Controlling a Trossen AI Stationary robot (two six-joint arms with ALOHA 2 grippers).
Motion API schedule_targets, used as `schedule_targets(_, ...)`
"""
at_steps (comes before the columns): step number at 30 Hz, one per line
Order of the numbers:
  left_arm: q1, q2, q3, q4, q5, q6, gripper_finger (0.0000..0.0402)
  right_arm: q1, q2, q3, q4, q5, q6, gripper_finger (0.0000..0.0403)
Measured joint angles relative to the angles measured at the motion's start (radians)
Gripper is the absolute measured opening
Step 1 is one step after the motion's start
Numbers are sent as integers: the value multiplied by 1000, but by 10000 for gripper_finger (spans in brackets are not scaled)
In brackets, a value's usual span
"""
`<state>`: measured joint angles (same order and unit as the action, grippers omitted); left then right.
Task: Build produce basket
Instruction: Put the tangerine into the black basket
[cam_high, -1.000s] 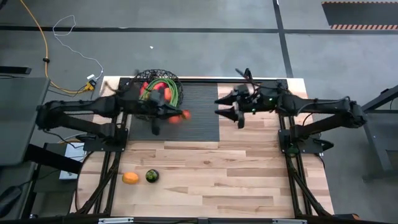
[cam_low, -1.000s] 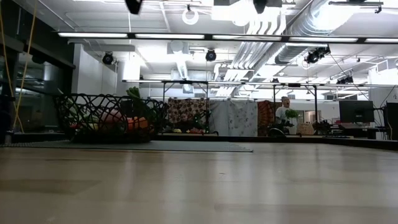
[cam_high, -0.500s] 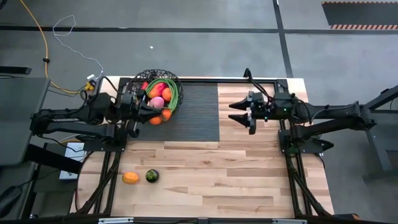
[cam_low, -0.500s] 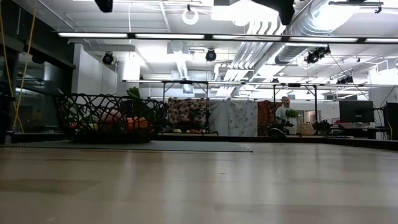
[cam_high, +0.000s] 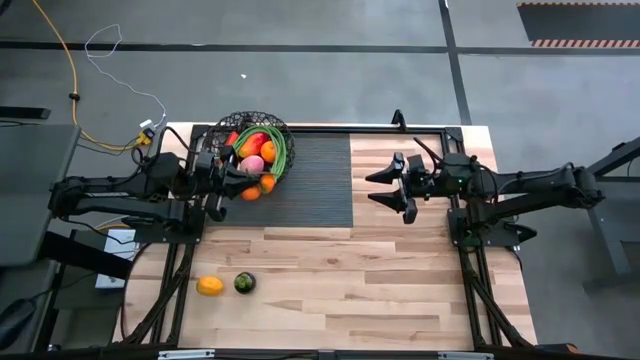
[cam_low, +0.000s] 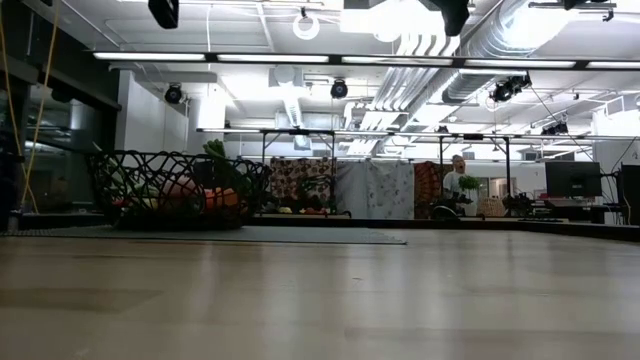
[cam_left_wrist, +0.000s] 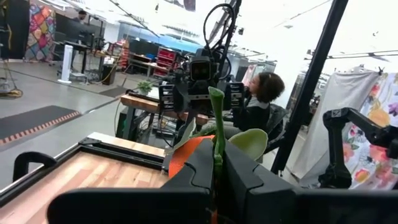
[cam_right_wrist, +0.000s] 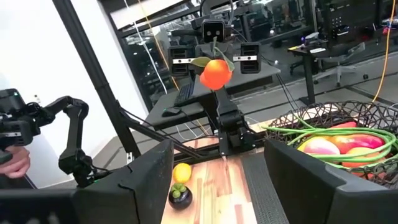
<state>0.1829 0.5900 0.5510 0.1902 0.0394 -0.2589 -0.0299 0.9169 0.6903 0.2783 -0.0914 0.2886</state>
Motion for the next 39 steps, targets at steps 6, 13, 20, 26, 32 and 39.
schedule_targets(6,0,9,0,1,-26,-35,0,0,0,0,0,0,-1,243)
schedule_targets(13,71,99,114,25,-297,63,0,-1,0,0,-3,-4,2,243)
schedule_targets(20,347,237,303,-469,-206,87,0,-3,0,0,-28,-4,25,243)
schedule_targets(26,519,332,249,-643,-44,121,0,-3,0,0,-65,-4,25,243)
schedule_targets(32,565,400,162,-710,-52,49,0,-3,0,0,-67,-3,28,243)
schedule_targets(39,566,463,96,-682,-32,4,0,-3,0,0,-68,12,28,243)
